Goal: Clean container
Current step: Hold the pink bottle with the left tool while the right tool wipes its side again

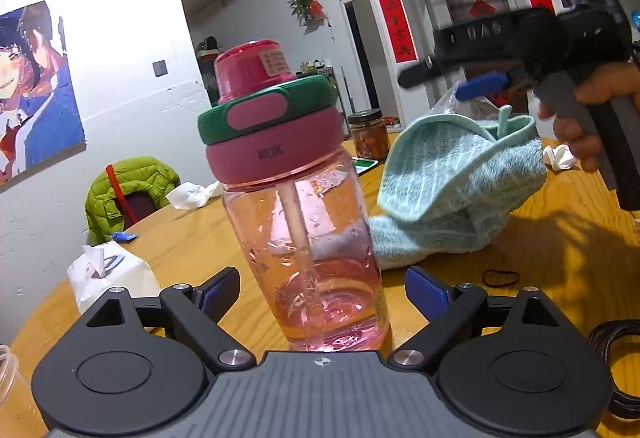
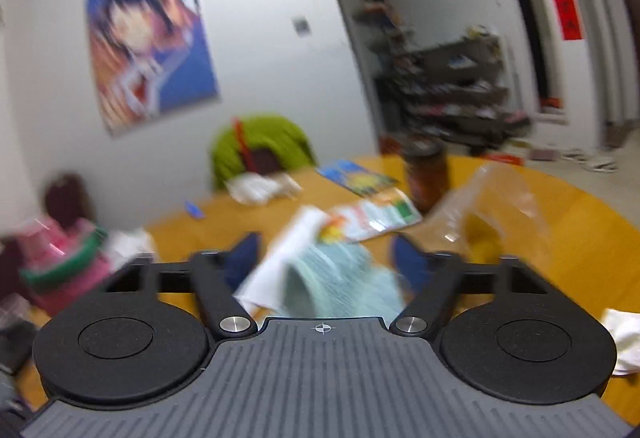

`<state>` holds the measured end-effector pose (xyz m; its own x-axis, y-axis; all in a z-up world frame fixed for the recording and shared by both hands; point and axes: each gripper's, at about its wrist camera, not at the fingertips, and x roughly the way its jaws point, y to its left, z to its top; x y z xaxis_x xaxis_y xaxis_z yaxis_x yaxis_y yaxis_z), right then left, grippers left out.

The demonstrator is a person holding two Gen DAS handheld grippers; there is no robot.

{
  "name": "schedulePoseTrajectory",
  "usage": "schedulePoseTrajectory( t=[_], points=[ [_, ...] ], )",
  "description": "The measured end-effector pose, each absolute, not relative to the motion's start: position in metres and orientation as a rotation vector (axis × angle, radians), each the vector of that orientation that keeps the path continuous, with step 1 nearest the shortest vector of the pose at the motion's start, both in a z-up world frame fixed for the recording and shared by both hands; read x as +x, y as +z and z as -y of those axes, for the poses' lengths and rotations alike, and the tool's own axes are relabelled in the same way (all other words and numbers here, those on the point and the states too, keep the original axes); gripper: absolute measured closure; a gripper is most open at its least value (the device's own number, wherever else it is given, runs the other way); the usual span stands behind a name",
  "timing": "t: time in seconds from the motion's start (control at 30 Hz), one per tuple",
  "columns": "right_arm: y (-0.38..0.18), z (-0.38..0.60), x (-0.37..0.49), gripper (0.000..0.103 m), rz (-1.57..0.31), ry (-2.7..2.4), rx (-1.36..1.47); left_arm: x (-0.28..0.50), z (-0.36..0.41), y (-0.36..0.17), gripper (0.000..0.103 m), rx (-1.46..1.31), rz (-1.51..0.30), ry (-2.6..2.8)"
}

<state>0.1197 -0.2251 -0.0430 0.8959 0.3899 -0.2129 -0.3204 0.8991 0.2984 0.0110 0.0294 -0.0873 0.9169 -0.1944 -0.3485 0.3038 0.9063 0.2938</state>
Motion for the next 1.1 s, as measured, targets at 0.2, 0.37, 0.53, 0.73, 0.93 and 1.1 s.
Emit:
schedulePoseTrajectory(
  t=[0.2,0.37,0.53,0.73,0.93,1.1],
  points=[
    [-0.026,0.203,0.090,0.011,-0.155,0.432,-0.009,0.019,-0.031,-0.089,0.011,0.350,-0.325,-0.270],
    [-0.057,0.175,0.120,0.014,-0.507,0.423,-0.194,0.020,-0.031,-0.090,0.011,0.350,-0.331,-0.272],
    [-0.095,0.161,0.149,0.011,-0.697,0.370,-0.287,0.019,-0.031,-0.091,0.011,0.348,-0.331,-0.276],
    [-0.089,0.185,0.144,0.083,-0.608,0.335,-0.115,0.016,-0.032,-0.088,0.011,0.338,-0.318,-0.278],
    [-0.074,0.221,0.145,0.083,-0.507,0.695,0.508,0.012,-0.036,-0.080,0.027,0.301,-0.319,-0.283],
    [-0.099,0.214,0.162,0.082,-0.581,0.992,0.905,0.015,-0.030,-0.085,0.030,0.340,-0.309,-0.271]
  ],
)
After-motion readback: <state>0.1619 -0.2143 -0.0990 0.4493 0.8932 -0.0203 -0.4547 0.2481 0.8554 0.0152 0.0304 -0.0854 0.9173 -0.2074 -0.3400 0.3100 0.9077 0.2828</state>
